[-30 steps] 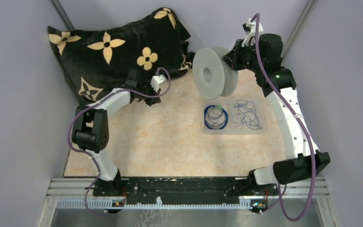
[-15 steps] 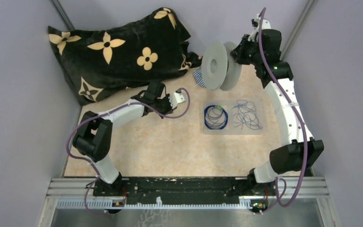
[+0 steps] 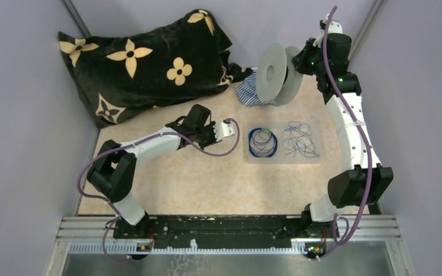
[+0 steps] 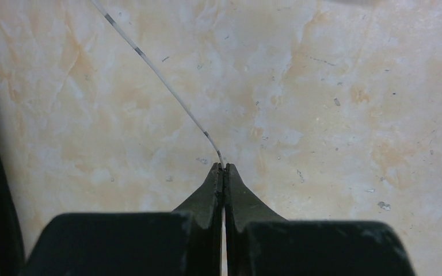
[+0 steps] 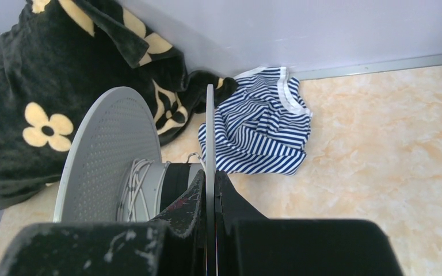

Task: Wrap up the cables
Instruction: Wrap the cable around the cable reel.

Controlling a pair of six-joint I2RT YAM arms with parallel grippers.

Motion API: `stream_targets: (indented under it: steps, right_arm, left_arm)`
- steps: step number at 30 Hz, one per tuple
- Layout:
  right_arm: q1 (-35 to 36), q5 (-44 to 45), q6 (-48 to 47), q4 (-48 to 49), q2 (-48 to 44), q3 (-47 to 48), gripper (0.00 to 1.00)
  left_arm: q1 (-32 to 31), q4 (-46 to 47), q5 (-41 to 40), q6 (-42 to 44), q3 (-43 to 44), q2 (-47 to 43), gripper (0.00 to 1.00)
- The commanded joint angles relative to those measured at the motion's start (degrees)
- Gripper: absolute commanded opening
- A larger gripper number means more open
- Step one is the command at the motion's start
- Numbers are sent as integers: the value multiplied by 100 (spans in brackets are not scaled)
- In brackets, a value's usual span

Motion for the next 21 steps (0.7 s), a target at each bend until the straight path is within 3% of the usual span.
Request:
stream_targets:
  steps: [1, 9, 15, 21]
  right_arm:
    - [-47, 399, 48, 929, -68, 119, 0]
    - [-52, 810, -130, 1190, 1, -138, 0]
    - [32, 961, -153, 1435, 73, -537, 0]
    - [271, 1153, -346, 1607, 51, -868, 0]
  left_arm:
    - [-315, -340, -84, 274, -4, -205, 0]
    - [-1323, -871, -29, 559, 469, -171, 0]
    - [-2002, -1586, 340, 644, 1792, 337, 0]
    - [-2339, -2435, 1224, 462, 3641, 831, 0]
